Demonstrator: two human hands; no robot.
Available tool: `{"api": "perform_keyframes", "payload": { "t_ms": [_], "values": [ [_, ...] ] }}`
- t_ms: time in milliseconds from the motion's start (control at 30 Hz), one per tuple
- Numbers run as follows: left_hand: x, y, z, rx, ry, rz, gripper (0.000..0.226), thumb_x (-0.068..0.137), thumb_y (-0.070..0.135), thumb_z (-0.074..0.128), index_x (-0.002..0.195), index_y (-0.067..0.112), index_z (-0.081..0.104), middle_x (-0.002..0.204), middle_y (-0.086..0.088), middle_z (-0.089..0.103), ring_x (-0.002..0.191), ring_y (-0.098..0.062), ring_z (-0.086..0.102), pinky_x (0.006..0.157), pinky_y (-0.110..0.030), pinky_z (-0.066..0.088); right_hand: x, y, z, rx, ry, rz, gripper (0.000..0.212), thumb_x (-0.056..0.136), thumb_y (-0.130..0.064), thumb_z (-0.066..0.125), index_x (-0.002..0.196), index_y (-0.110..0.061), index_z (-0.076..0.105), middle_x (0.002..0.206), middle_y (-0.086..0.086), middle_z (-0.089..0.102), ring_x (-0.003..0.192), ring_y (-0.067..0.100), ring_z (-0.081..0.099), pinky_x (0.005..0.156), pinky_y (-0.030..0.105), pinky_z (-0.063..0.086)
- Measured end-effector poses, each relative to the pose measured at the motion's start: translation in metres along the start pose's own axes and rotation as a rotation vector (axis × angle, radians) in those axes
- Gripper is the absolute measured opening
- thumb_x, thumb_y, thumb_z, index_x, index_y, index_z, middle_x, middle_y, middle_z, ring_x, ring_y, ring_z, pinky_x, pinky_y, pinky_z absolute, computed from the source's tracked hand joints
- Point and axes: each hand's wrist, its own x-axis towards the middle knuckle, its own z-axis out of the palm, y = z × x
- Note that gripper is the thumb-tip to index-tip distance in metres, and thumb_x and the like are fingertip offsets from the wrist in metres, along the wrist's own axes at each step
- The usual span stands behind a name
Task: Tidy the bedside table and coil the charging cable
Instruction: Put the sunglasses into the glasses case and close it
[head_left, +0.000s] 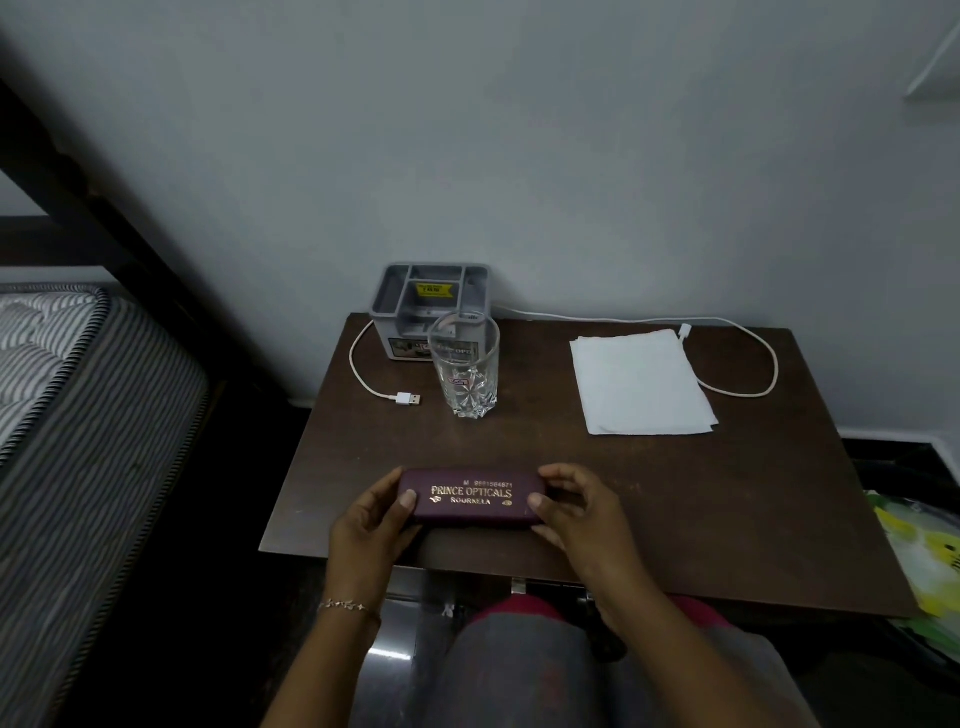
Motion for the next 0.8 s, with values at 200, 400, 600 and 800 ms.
{"api": "perform_keyframes", "payload": {
  "t_ms": [200,400,600,800],
  "values": [
    [0.022,0.017,-0.031,0.402,0.053,0.197,0.057,0.077,0.007,0.07,0.13,0.014,0.05,0.117,-0.004,0.062,0.104,-0.014,0.06,0.092,-0.025,0.047,0.019,0.011,0.049,-0.266,-0.064,-0.176,0.057,0.066,0.005,0.077,0.108,-0.029,0.058,0.119,-0.001,0.056,0.092,0.006,0.059,0.074,0.009,0.049],
    [0.041,0.034,-0.048,0.544,0.086,0.259,0.059,0.077,0.006,0.07,0.132,0.008,0.048,0.124,-0.01,0.058,0.108,-0.016,0.055,0.095,-0.028,0.042,0.032,0.012,0.08,-0.363,-0.011,-0.224,0.058,0.062,0.0,0.08,0.112,-0.024,0.062,0.11,-0.007,0.058,0.083,0.006,0.053,0.066,0.004,0.043],
    [0.044,0.034,-0.046,0.552,0.091,0.279,0.058,0.08,0.006,0.068,0.133,0.009,0.046,0.123,-0.005,0.054,0.108,-0.014,0.052,0.094,-0.026,0.04,0.04,0.006,0.08,-0.491,-0.017,-0.229,0.059,0.063,-0.008,0.081,0.114,-0.031,0.06,0.111,-0.012,0.057,0.081,0.004,0.052,0.069,0.011,0.042],
    [0.043,0.03,-0.047,0.474,0.075,0.274,0.063,0.079,0.001,0.067,0.134,0.015,0.04,0.13,-0.006,0.052,0.112,-0.013,0.052,0.091,-0.018,0.043,0.038,0.003,0.076,-0.447,-0.051,-0.189,0.072,0.064,-0.005,0.08,0.123,-0.031,0.048,0.123,-0.008,0.048,0.087,0.003,0.053,0.078,0.026,0.052]
  ]
}}
